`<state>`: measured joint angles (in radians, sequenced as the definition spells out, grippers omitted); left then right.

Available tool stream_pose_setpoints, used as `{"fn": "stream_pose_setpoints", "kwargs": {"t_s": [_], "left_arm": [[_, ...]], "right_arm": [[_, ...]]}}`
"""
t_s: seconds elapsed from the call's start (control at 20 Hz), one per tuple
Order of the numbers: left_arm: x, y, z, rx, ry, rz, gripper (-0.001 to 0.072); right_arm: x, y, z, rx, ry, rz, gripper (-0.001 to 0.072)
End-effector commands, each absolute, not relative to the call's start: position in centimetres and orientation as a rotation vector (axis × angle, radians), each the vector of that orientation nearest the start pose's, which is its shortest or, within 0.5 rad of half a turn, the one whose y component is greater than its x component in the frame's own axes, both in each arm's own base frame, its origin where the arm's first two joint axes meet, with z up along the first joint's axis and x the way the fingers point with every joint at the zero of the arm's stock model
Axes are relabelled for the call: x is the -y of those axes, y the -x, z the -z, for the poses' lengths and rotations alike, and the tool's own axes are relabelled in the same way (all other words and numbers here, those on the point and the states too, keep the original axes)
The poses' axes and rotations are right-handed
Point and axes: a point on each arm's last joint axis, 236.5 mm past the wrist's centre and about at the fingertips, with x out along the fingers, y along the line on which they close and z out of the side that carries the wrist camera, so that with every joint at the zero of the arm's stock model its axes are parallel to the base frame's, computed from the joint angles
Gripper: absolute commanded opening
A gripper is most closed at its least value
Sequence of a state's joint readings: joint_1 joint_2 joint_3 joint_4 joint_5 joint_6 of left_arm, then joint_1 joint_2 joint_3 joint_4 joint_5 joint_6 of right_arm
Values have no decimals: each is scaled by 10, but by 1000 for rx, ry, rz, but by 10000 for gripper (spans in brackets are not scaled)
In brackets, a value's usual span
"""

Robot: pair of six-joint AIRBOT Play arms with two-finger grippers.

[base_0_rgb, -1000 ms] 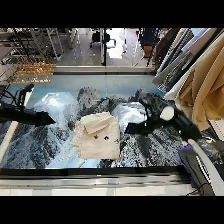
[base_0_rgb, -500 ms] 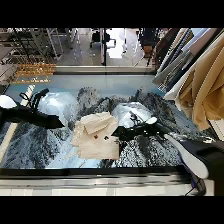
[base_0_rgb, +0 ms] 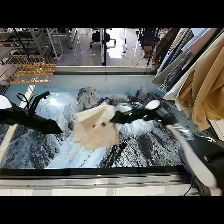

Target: Fold the clothes and pants, and hang the long-sleeved shirts on hangers.

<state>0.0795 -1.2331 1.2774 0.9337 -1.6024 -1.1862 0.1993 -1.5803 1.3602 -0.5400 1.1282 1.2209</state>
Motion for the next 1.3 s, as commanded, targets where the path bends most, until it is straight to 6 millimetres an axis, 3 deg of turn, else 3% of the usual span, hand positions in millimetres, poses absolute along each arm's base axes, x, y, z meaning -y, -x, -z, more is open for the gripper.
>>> {"fn": "stream_pose_setpoints", "kwargs": {"t_s": [0.0, 0.1, 0.25, 0.4, 0.5, 0.6, 0.75, 0.85, 0.9, 0.95, 1.0, 1.05, 1.1, 1.15, 1.25], "left_arm": [[116, -302, -114, -1285, 177, 739, 13], [116, -297, -123, -1260, 163, 738, 13], [113, -290, -128, -1258, 144, 732, 14], [111, -290, -128, -1258, 136, 724, 13], [111, -290, -128, -1256, 134, 726, 14], [111, -290, -128, -1248, 115, 740, 13], [111, -290, -128, -1248, 116, 740, 13], [111, -290, -128, -1249, 116, 740, 13], [111, -290, -128, -1248, 117, 740, 14], [111, -290, -128, -1248, 117, 740, 14], [111, -290, -128, -1249, 116, 740, 14], [111, -290, -128, -1249, 116, 739, 14], [110, -290, -127, -1250, 114, 736, 14], [106, -290, -125, -1256, 104, 723, 14], [75, -292, -108, -1308, 7, 601, 14]], "right_arm": [[-176, -417, -148, -990, -515, -638, 11], [-95, -401, -191, -896, -520, -468, 11], [35, -343, -214, -852, -543, -139, 11], [155, -255, -193, -870, -564, 226, 11], [207, -200, -164, -820, -715, 474, 11], [218, -144, -106, -889, -838, 629, 11], [192, -76, -8, -1089, -1050, 792, 11], [183, -38, 35, -1180, -1130, 966, 13], [189, -25, 42, -1190, -1133, 1050, 19], [200, -20, 40, -1176, -1102, 1089, 208], [214, -21, 30, -1145, -1058, 1108, 579], [234, -25, 11, -1095, -984, 1121, 695], [258, -37, -15, -1003, -921, 1136, 708], [286, -64, -53, -839, -861, 1120, 707], [318, -151, -147, -410, -831, 945, 698]]}}
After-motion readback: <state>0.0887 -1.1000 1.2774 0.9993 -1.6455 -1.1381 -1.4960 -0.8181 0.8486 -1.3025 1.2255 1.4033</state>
